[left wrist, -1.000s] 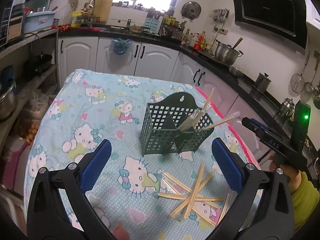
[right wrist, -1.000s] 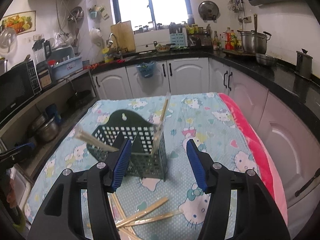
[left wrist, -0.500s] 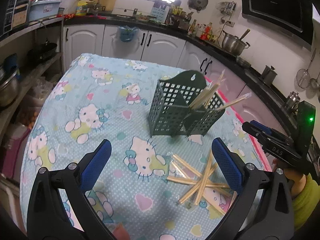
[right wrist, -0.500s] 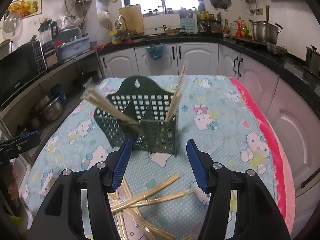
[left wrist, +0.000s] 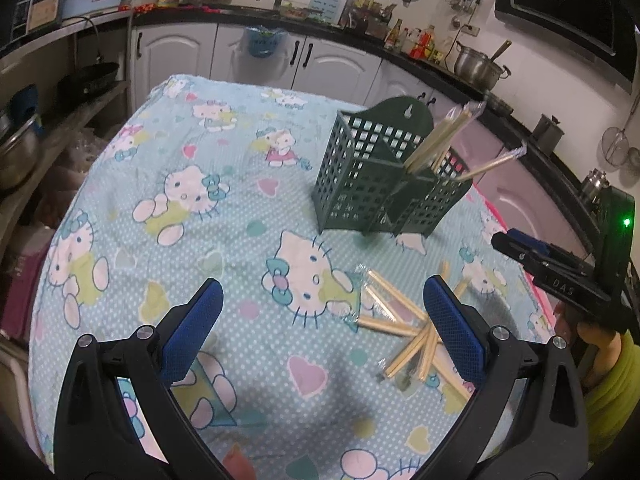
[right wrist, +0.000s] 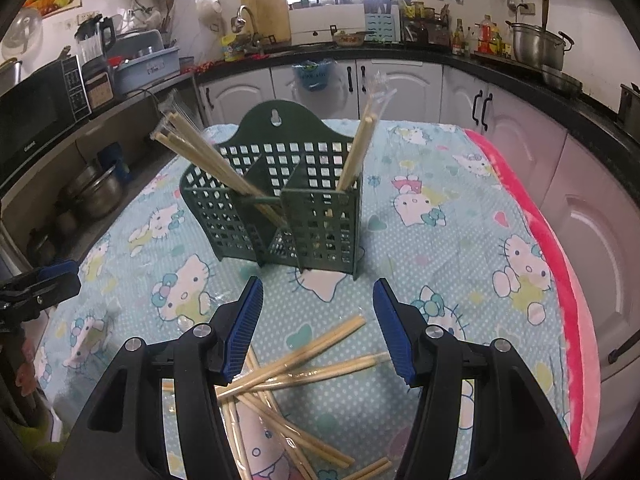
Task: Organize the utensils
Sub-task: 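Move both open grippers back toward the remaining chopstick pile, then close the left gripper on wrapped chopsticks while the right gripper grasps another pair, then lift the held chopsticks with both grippers up over the green holder, then open the left gripper into the holder while the right gripper releases its chopsticks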
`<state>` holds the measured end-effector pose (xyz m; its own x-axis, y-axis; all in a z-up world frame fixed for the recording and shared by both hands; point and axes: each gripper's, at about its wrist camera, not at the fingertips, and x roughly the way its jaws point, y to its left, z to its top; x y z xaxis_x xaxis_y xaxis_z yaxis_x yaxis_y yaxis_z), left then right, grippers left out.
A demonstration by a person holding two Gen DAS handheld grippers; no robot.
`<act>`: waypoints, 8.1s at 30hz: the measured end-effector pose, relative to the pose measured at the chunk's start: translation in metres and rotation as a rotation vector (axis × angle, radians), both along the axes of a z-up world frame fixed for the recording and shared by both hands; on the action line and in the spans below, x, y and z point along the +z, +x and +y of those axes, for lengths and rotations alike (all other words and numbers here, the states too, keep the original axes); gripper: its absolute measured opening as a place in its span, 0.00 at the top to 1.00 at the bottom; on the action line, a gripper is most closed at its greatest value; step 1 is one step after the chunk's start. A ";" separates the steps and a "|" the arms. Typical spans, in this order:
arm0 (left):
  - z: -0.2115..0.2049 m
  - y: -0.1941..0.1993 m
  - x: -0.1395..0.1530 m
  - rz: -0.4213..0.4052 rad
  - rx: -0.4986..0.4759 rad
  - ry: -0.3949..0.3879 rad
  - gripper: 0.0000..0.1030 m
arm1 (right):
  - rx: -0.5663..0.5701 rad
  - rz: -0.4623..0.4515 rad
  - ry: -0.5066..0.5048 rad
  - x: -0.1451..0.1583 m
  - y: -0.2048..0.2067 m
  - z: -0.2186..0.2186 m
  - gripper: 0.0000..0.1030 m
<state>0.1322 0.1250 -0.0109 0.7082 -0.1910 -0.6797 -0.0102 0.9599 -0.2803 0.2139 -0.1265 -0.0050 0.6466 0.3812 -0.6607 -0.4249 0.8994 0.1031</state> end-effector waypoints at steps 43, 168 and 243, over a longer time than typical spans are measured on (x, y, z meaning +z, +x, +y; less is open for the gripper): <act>-0.044 0.009 -0.095 0.287 -0.291 -0.352 0.77 | -0.026 0.301 -0.026 -0.079 0.051 0.007 0.63; 0.006 0.049 0.169 -0.373 -0.183 0.043 0.97 | -0.123 -0.654 0.290 0.173 0.089 0.016 0.94; -0.011 0.095 0.075 -0.202 -0.138 0.031 0.97 | -0.161 -0.371 0.236 0.046 0.076 0.009 0.93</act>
